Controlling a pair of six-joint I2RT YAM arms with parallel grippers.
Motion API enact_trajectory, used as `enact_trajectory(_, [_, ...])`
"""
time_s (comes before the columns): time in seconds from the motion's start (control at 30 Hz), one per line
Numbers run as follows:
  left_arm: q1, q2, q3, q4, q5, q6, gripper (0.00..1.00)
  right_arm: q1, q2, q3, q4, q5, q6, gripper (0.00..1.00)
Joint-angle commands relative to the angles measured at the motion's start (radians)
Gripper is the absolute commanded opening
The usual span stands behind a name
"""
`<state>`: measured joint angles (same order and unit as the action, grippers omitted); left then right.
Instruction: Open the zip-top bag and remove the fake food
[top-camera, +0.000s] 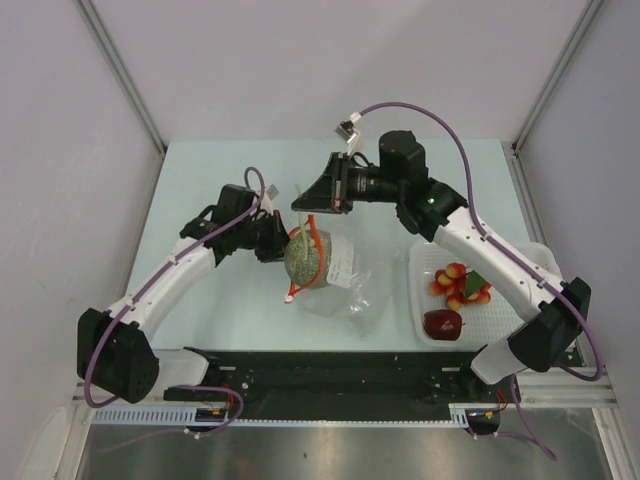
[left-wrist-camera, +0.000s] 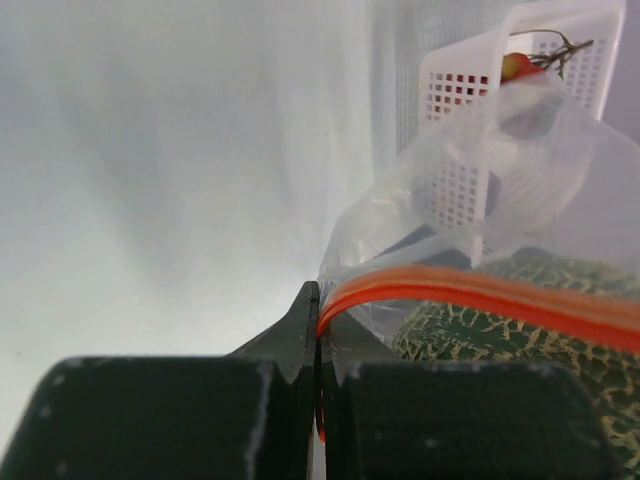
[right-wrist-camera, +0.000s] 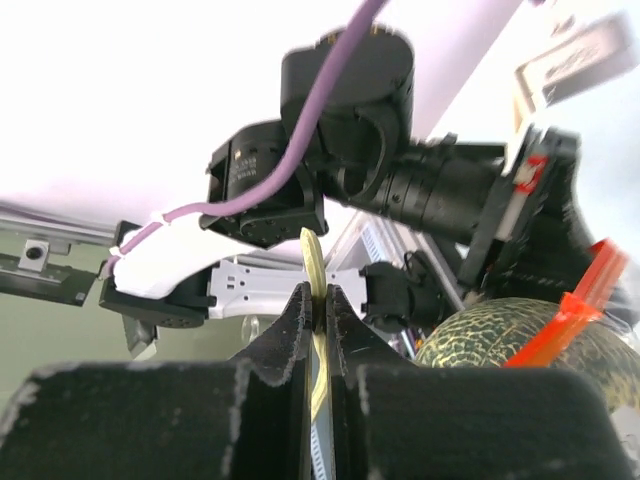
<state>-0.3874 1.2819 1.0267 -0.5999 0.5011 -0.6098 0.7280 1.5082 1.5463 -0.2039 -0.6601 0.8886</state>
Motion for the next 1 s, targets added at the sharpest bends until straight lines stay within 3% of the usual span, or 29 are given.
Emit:
enact_trajectory(0.0, [0.005,0.002,0.007,0.06,0.099,0.019,0.0,-0.062,-0.057,0.001,0.149,-0.105,0.03,0.0])
enact_trajectory(0.33, [0.019,-0.044,0.035,0.109,0.206,0.081,0.0,-0.111,-0.026,-0.017,0.066,-0.294,-0.068,0.0])
enact_trajectory(0.43, [0.019,-0.059,0.013,0.14,0.249,0.078,0.0,-0.072,0.01,-0.015,0.194,-0.334,0.001,0.0])
enact_trajectory(0.57, [0.019,-0.093,-0.034,0.183,0.255,0.041,0.0,-0.042,0.098,-0.005,0.534,-0.308,0.23,0.0])
enact_trajectory(0.63, [0.019,-0.104,-0.048,0.184,0.263,0.035,0.0,-0.033,0.15,0.018,0.59,-0.28,0.271,0.0])
enact_trajectory(0.87, [0.022,-0.125,-0.031,0.066,0.116,0.044,0.0,-0.027,0.175,0.198,0.253,-0.139,0.116,0.0])
enact_trajectory(0.97, [0.021,-0.136,0.019,-0.041,-0.057,0.086,0.0,-0.044,0.12,0.204,0.118,-0.089,0.06,0.0])
